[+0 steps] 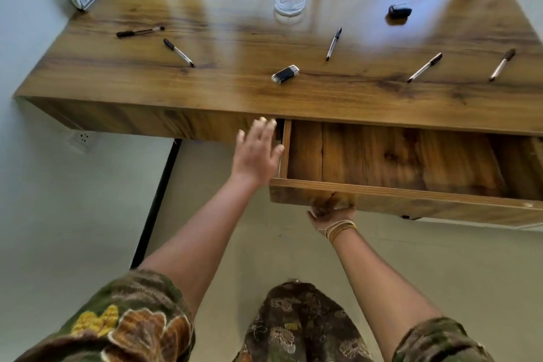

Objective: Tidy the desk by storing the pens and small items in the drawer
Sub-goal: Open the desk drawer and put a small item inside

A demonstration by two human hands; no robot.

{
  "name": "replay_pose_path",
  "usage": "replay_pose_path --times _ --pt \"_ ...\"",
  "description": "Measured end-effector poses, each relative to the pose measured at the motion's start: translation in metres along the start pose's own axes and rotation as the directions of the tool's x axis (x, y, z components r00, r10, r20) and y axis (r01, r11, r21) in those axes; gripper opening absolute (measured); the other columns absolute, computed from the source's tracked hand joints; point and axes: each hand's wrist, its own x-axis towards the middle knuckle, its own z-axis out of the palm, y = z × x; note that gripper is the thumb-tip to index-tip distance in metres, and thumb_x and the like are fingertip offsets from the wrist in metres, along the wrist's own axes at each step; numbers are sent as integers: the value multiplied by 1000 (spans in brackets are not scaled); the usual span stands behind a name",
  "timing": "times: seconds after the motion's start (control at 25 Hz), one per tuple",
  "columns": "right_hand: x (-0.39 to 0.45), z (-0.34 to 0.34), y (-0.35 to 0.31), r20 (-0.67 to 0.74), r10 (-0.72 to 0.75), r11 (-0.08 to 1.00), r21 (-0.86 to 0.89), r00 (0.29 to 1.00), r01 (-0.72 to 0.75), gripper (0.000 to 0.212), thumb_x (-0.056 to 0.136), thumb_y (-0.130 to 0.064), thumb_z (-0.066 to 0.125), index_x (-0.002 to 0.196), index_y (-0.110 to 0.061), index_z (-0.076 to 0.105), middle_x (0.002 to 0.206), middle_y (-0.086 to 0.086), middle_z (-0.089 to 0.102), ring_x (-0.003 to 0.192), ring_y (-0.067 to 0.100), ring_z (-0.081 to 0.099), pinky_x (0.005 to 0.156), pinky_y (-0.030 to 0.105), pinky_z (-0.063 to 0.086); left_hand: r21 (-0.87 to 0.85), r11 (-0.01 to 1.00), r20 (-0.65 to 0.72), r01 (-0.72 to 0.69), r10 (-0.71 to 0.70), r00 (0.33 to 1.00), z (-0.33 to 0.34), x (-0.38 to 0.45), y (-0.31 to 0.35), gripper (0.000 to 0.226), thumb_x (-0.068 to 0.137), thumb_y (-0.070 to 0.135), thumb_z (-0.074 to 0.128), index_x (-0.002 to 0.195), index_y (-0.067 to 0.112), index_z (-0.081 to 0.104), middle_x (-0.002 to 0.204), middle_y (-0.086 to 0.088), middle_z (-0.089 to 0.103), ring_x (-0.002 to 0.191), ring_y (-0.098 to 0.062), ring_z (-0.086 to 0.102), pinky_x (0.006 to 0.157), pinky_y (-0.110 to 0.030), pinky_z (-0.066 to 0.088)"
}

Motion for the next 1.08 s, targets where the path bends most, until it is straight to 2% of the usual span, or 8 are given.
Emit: replay_pose_path --times 0.08,0.16,0.24,0.28,0.32,0.44,0.68,1.08 --pt "-17 -5 0 -134 -374 904 -271 918 329 36 93 -36 34 106 -13 58 124 13 57 116 29 56 93 40 47 -60 975 -2 -216 216 976 28 -38 30 57 97 41 39 150 20 30 158 -4 29 147 -18 22 120 -46 18" --pt "-34 -11 -5 -89 -926 345 -600 368 722 25 86 -23 44 101 -8 57 108 12 60 101 29 57 85 41 47 -17 964 91 -266 266 960 53 -67 47 56 99 43 33 150 22 30 157 0 30 148 -17 20 122 -42 12" --pt "-50 -17 -15 448 -886 -423 -681 -117 598 23 85 -21 48 104 -11 56 107 9 58 100 25 53 89 38 42 4 978 64 -209 208 976 64 -78 54 50 100 40 31 147 24 35 149 1 42 144 -19 25 121 -40 9" --pt "-53 -20 -24 681 -723 -656 -625 -116 422 29 88 -26 47 113 -14 55 118 10 57 108 26 52 93 38 40 -7 984 46 -181 181 982 63 -79 57 46 100 38 31 143 24 40 142 1 48 140 -20 30 121 -39 9" --pt "-56 -23 -31 811 -585 -776 -569 28 270 38 92 -34 44 126 -18 52 133 11 52 118 27 49 98 40 38 -20 986 37 -167 168 985 62 -82 59 44 100 36 32 140 24 42 135 1 51 136 -19 34 120 -38 9" --pt "-58 -44 -34 812 -404 -879 -472 421 67 55 97 -53 22 147 -32 32 157 4 29 141 28 31 114 49 25 19 983 52 -184 182 982 63 -96 56 47 100 39 32 144 24 36 137 0 48 137 -19 32 120 -37 8" --pt "-75 -113 4 829 -391 -899 -437 400 25 57 97 -53 16 149 -30 26 157 3 30 141 29 31 114 52 23 210 950 179 -231 195 964 69 -177 57 67 100 48 26 154 23 -4 161 -5 10 149 -25 5 121 -42 -3" --pt "-114 -207 46 863 -335 -931 -366 379 11 58 98 -51 20 150 -28 22 155 6 32 121 29 47 105 50 32 252 952 225 -172 115 968 74 -287 70 71 99 51 28 154 22 -8 163 -6 -3 150 -26 -2 122 -44 -4"
